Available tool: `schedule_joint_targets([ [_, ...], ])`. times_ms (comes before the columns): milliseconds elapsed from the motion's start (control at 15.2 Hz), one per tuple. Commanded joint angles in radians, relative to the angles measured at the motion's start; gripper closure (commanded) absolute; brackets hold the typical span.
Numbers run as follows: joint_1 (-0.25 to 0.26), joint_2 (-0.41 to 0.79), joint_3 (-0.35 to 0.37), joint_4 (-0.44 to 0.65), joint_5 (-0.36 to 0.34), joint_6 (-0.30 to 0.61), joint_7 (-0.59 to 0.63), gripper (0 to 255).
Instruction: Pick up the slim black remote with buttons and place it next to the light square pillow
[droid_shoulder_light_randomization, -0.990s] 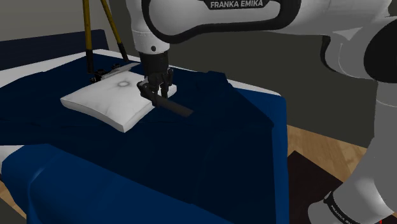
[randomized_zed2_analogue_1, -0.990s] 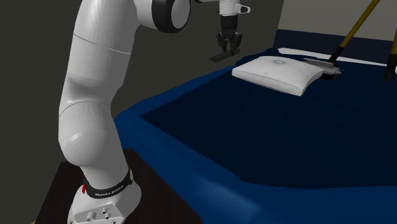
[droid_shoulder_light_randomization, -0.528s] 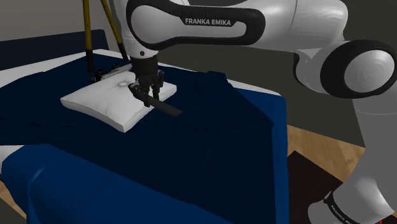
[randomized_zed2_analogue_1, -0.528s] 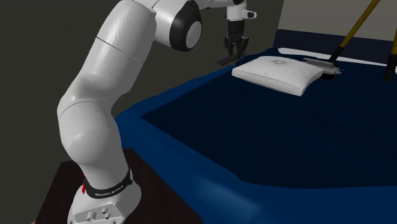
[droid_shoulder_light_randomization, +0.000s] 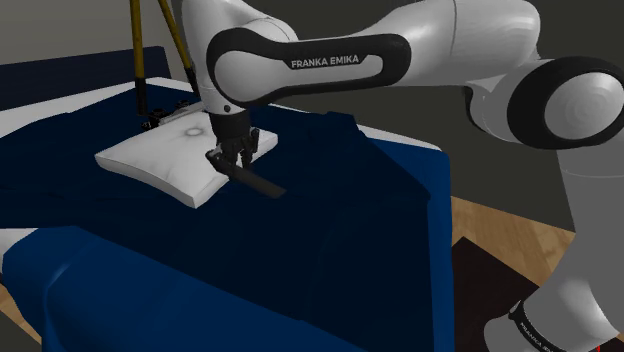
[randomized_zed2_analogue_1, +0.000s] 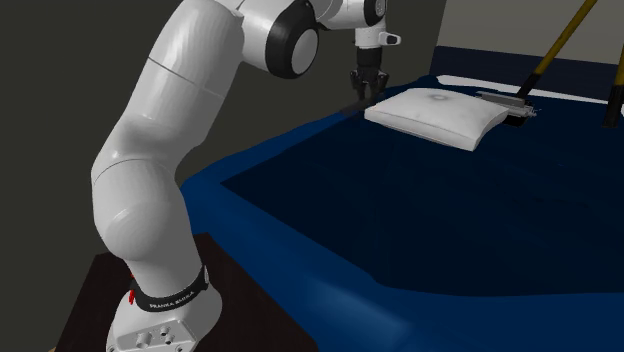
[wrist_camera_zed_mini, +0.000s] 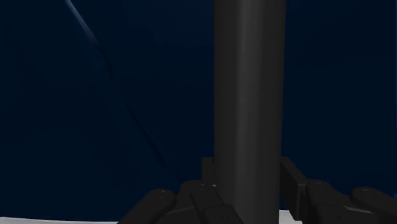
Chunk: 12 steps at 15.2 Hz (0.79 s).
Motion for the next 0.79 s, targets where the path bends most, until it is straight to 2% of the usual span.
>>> schedule_joint_targets([
  [0, -0.003, 0.003, -0.001, -0.025, -0.002, 0.027, 0.005, 255],
  [726, -0.02, 0.02, -0.008, -0.148, -0.016, 0.161, 0.029, 255],
])
